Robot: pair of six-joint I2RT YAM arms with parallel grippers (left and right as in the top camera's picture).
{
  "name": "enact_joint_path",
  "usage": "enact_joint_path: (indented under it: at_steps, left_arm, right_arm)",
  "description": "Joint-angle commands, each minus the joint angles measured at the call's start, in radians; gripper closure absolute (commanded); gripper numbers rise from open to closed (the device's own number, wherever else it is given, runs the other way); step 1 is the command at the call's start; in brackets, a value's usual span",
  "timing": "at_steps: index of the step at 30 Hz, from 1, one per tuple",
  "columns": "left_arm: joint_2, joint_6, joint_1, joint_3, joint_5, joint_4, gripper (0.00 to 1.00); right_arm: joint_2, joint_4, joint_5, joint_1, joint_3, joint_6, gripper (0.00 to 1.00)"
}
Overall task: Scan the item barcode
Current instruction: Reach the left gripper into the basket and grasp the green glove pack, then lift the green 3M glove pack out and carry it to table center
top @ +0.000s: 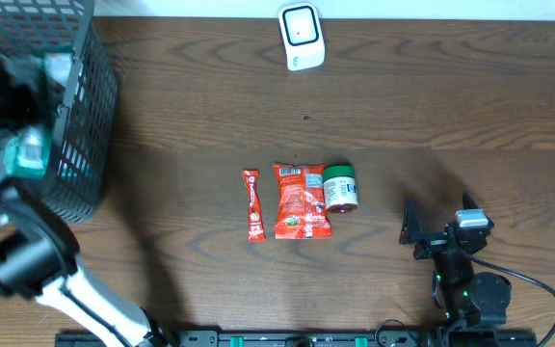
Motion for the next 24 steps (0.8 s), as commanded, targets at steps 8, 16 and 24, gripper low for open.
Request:
enact_joint_path:
  at_steps: [8, 16, 24]
  left_arm:
    - [-0.483, -0.313, 0.016, 0.048, -0.182, 0.085, 0.93]
    - [-0.785, -0.504, -0.004, 0.048, -0.046, -0.047, 0.93]
    - [-0.856, -0.53, -0.195, 0.004, 0.078, -0.425, 0.93]
  right_arm:
    - [-0.003, -0.004, 0.002, -0.01, -0.001, 0.002, 0.01]
    - [-0.003, -0.004, 0.002, -0.01, -0.001, 0.002, 0.01]
    - [-0.003, -0.004, 0.002, -0.01, -0.001, 0.002, 0.01]
